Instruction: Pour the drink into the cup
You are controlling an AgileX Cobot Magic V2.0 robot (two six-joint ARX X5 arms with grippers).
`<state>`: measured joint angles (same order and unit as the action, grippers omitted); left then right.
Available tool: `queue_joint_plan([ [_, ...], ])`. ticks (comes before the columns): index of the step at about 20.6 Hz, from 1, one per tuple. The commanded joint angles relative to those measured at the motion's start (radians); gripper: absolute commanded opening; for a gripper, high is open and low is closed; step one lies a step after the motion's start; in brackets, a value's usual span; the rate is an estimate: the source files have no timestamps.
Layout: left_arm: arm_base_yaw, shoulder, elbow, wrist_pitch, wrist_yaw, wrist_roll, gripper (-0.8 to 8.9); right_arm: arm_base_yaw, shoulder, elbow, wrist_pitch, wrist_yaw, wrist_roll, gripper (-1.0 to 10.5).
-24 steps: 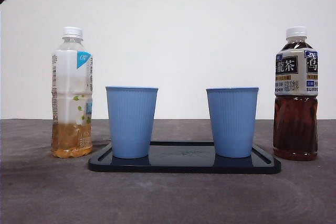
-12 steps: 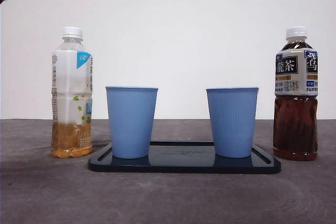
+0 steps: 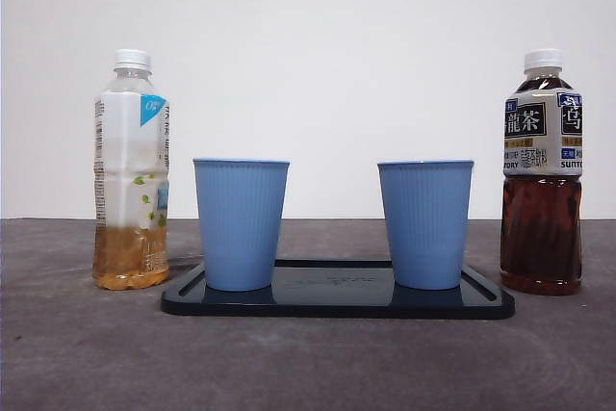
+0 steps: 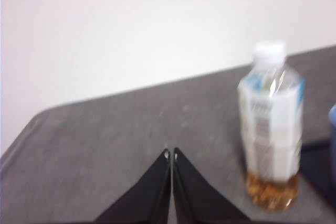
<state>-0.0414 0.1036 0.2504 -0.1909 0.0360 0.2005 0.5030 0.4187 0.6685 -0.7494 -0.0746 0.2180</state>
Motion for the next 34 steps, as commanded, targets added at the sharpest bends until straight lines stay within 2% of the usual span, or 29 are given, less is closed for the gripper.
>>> queue_joint_plan([
  [1,0.017,-0.047,-0.073,0.003,-0.004,0.016,0.07,0.005,0.004,0.016,0.012,0.004,0.01,0.1],
  [10,0.024,-0.1,-0.232,-0.014,-0.013,0.016,0.08,0.005,0.004,0.016,0.013,0.004,0.01,0.1],
  [29,0.024,-0.1,-0.233,-0.011,-0.014,0.016,0.07,0.005,0.004,0.016,0.013,0.004,0.01,0.1],
  [30,0.024,-0.1,-0.233,-0.011,-0.014,0.016,0.07,0.005,0.004,0.016,0.012,0.004,0.008,0.1],
  [31,0.024,-0.1,-0.233,-0.01,-0.014,0.016,0.07,0.005,0.004,0.016,0.013,0.006,-0.027,0.1],
  [34,0.024,-0.1,-0.233,-0.01,-0.014,0.016,0.07,-0.032,-0.013,0.014,0.051,0.089,-0.066,0.1],
])
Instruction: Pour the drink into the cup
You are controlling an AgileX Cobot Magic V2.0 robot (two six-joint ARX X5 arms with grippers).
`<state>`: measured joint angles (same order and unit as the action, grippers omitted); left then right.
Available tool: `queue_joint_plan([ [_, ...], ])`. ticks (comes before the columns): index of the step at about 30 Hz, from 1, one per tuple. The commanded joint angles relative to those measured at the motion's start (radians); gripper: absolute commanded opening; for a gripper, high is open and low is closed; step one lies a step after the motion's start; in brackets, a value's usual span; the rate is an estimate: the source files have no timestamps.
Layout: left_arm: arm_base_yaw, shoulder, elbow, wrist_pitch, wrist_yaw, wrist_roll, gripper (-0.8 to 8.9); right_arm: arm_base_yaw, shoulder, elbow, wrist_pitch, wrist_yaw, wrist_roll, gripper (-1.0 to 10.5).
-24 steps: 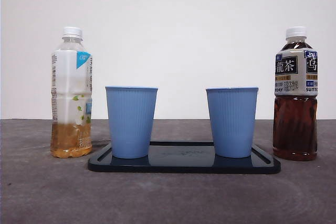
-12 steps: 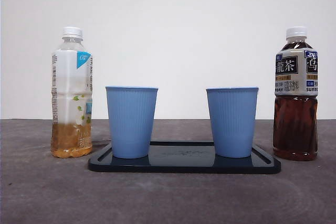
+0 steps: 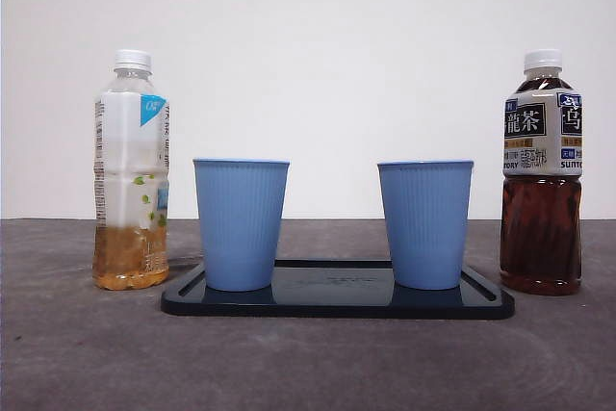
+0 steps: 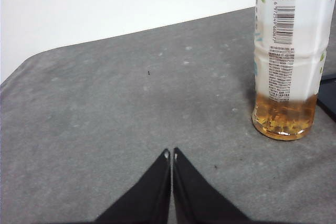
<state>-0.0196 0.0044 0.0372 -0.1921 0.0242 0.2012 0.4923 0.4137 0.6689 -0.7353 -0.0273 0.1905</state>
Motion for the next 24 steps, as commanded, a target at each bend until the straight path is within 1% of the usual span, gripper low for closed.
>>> queue_joint_plan([
  [1,0.003,-0.001,-0.019,-0.01,-0.002,0.016,0.07,-0.057,-0.02,0.005,0.07,0.053,-0.059,0.1],
  [3,0.003,-0.001,-0.019,-0.009,-0.002,0.015,0.07,-0.146,-0.062,-0.034,0.141,0.054,-0.101,0.1],
  [5,0.003,-0.001,-0.019,-0.009,-0.002,0.015,0.07,-0.243,-0.119,-0.109,0.23,0.054,-0.161,0.1],
  [6,0.003,-0.001,-0.019,-0.01,-0.002,0.015,0.07,-0.287,-0.146,-0.148,0.267,0.053,-0.18,0.1],
  [8,0.003,-0.001,-0.019,-0.01,-0.002,0.015,0.07,-0.37,-0.207,-0.236,0.348,0.053,-0.184,0.1],
  [10,0.003,-0.001,-0.019,-0.009,-0.002,0.015,0.07,-0.425,-0.257,-0.328,0.45,0.054,-0.184,0.1],
  [14,0.003,-0.001,-0.019,-0.01,-0.002,0.015,0.07,-0.468,-0.316,-0.437,0.57,0.054,-0.183,0.1],
  [18,0.003,-0.001,-0.019,-0.009,-0.002,0.015,0.07,-0.484,-0.36,-0.515,0.634,0.056,-0.184,0.1],
  [24,0.003,-0.001,-0.019,-0.009,-0.002,0.015,0.07,-0.484,-0.401,-0.592,0.645,0.062,-0.199,0.1],
])
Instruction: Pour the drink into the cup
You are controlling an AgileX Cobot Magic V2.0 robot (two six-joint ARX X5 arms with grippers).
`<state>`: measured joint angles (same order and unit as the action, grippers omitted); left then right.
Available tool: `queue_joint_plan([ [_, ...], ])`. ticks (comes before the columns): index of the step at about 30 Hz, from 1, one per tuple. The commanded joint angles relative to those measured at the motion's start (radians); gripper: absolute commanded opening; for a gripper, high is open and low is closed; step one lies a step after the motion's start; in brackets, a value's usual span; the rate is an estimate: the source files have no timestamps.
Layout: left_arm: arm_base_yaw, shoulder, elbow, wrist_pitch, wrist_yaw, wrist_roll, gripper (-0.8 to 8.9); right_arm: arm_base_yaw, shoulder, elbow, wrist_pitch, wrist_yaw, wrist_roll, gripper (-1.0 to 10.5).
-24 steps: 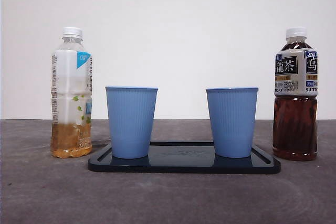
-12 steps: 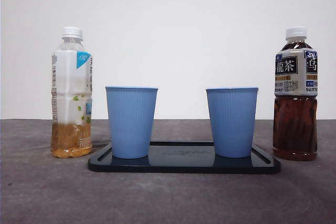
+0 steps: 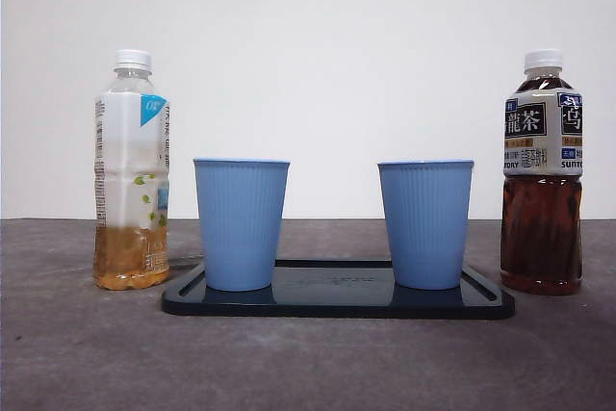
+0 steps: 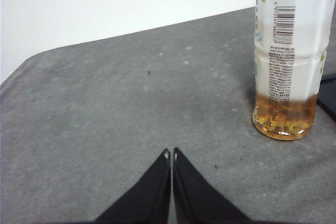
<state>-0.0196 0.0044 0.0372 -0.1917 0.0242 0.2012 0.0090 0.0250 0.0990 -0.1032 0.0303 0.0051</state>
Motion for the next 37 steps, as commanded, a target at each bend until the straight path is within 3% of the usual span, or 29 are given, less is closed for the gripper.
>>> queue_joint_plan([
  [1,0.003,-0.001,-0.019,-0.01,-0.002,0.015,0.07,-0.001,-0.018,-0.032,0.014,0.004,-0.014,0.1],
  [8,0.003,-0.001,-0.019,-0.01,-0.002,0.015,0.07,-0.001,-0.021,-0.089,0.035,0.004,-0.013,0.1],
  [17,0.003,-0.001,-0.019,-0.01,-0.002,0.016,0.07,-0.001,-0.021,-0.09,-0.077,0.003,-0.016,0.1],
  [37,0.003,-0.001,-0.019,-0.01,-0.002,0.015,0.07,-0.001,-0.021,-0.09,-0.051,0.003,-0.016,0.1],
])
